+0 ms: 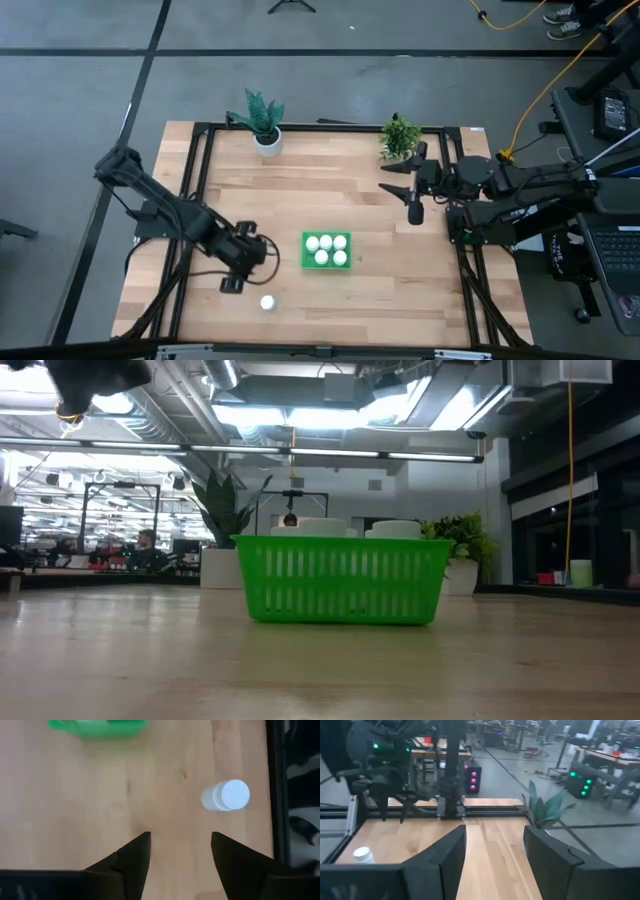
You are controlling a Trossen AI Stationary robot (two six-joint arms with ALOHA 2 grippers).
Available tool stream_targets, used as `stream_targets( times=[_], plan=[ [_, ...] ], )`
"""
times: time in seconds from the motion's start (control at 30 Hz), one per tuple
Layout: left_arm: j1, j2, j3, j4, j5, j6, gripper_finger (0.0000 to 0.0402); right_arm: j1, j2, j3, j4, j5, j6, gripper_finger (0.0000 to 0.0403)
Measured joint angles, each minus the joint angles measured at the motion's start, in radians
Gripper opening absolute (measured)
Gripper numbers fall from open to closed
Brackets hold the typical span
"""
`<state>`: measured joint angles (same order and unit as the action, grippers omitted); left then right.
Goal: Pick and place pill bottles into a basket
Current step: Put the white medicine bottle into the green basket
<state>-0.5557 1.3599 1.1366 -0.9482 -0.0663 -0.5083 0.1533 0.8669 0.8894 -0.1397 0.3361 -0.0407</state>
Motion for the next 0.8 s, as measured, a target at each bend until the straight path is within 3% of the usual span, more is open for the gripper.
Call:
stream_targets(
  times=[0.23, 0.43, 0.8],
  plan=[
    [-0.039, 0.125, 0.049, 0.002, 0.081, -0.118, 0.0263, -0.034, 0.0, 0.0, -0.016, -0.123, -0.023, 0.0201],
    [-0.068, 0.182, 0.091, 0.033, 0.058, -0.238, 0.0301, -0.047, 0.0, 0.001, -0.029, -0.214, -0.022, 0.0201],
    [-0.075, 0.317, 0.092, 0.139, 0.036, -0.232, 0.0317, -0.047, 0.001, 0.002, -0.071, -0.237, -0.016, 0.0201]
  ],
)
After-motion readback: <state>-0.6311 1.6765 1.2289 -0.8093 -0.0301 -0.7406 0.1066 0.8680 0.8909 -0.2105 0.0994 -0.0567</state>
